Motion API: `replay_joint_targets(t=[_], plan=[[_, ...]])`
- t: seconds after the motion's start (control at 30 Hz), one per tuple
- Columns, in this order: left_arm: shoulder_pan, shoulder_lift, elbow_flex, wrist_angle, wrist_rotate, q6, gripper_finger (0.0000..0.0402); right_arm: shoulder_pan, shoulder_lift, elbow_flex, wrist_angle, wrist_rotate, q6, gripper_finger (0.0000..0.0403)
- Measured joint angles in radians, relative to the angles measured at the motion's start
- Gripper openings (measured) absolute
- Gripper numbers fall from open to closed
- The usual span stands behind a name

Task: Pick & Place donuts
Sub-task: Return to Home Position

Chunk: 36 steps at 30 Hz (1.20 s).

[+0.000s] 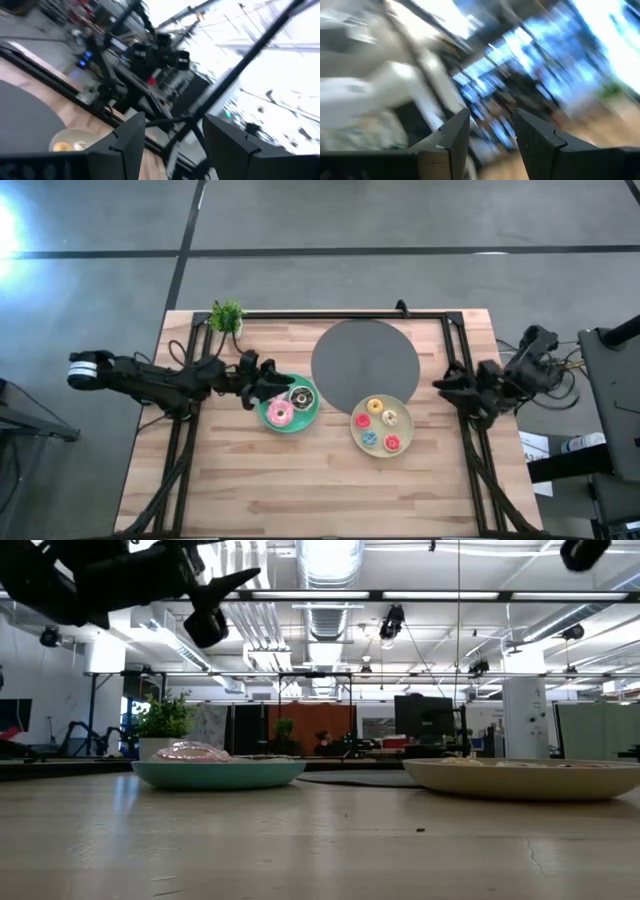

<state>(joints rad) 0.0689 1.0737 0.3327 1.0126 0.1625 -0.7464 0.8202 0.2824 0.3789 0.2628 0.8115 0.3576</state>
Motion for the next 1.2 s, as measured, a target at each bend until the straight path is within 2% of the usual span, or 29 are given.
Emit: replay_joint_targets(t=[0.07, 0.13, 0.2, 0.27, 0.33, 0.43, 0.57, 0.7, 0.8, 0.9, 1.2], plan=[[0.041, -0.001, 0.015, -0.016, 0.096, -0.004, 0.0172, -0.013, 0.001, -0.093, 0.293, -0.117, -0.200, 0.0145], [0.098, -0.018, 0.031, -0.021, 0.210, -0.008, 0.0172, -0.030, 0.008, -0.146, 0.442, -0.164, -0.300, 0.0147], [0.165, -0.042, 0.051, -0.019, 0.333, -0.036, 0.0172, -0.055, 0.012, -0.171, 0.455, -0.129, -0.279, 0.0148], [0.224, -0.074, 0.068, -0.042, 0.445, -0.086, 0.0172, -0.084, 0.027, -0.190, 0.411, -0.115, -0.191, 0.0148], [0.254, -0.121, 0.071, -0.093, 0.505, -0.098, 0.0172, -0.120, 0.071, -0.190, 0.398, -0.115, -0.110, 0.0145], [0.259, -0.215, 0.072, -0.173, 0.510, -0.069, 0.0172, -0.184, 0.156, -0.162, 0.394, -0.119, -0.055, 0.0142], [0.233, -0.357, 0.072, -0.394, 0.484, 0.020, 0.0172, -0.286, 0.241, -0.108, 0.356, -0.143, -0.067, 0.0139], [0.225, -0.513, 0.072, -0.658, 0.390, 0.105, 0.0172, -0.376, 0.210, -0.087, 0.240, -0.152, -0.056, 0.0140], [0.216, -0.617, 0.071, -0.798, 0.347, 0.157, 0.0172, -0.430, 0.162, -0.113, 0.207, -0.240, -0.007, 0.0143], [0.215, -0.700, 0.071, -0.871, 0.333, 0.189, 0.0172, -0.455, 0.109, -0.157, 0.205, -0.319, 0.014, 0.0144], [0.200, -0.902, -0.067, -0.890, 0.333, 0.162, 0.0172, -0.459, -0.026, -0.258, 0.205, -0.314, -0.006, 0.0134]])
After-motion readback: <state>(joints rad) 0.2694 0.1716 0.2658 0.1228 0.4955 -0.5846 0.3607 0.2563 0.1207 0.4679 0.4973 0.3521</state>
